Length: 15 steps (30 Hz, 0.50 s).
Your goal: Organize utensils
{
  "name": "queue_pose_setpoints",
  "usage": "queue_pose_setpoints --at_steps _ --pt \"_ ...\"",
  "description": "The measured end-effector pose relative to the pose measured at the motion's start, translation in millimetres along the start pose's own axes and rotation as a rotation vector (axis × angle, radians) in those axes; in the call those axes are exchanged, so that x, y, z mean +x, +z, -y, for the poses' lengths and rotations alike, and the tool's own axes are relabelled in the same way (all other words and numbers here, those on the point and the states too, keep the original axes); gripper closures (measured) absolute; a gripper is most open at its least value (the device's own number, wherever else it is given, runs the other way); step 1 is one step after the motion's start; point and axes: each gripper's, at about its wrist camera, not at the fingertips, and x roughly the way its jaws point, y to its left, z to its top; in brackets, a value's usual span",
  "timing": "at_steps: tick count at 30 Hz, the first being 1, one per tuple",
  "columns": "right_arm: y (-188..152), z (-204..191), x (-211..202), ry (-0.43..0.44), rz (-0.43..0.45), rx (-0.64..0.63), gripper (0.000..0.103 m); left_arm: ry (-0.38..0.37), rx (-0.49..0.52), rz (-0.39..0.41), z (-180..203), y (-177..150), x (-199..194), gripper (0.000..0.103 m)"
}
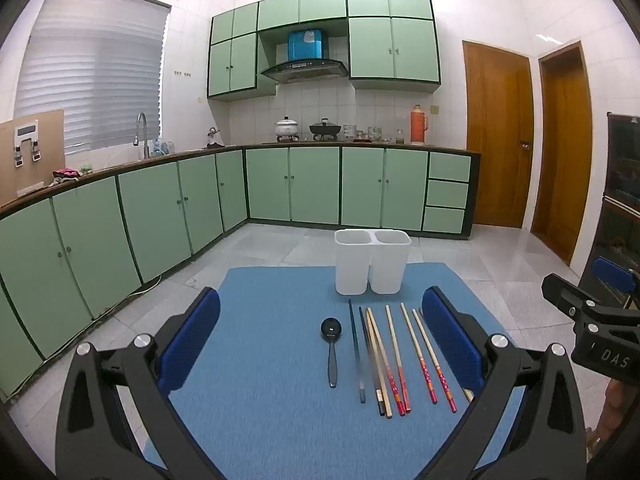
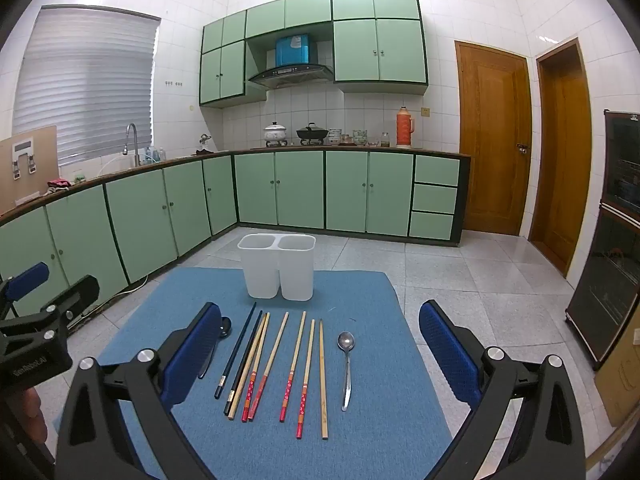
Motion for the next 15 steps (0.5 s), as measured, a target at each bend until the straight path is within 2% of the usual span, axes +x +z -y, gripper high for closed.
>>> queue_pose_setpoints --at_steps 15 --pt "-0.1 0.6 -0.2 0.002 0.002 0.005 0.006 0.011 -0.005 0.014 7.3 1.5 -3.2 0.005"
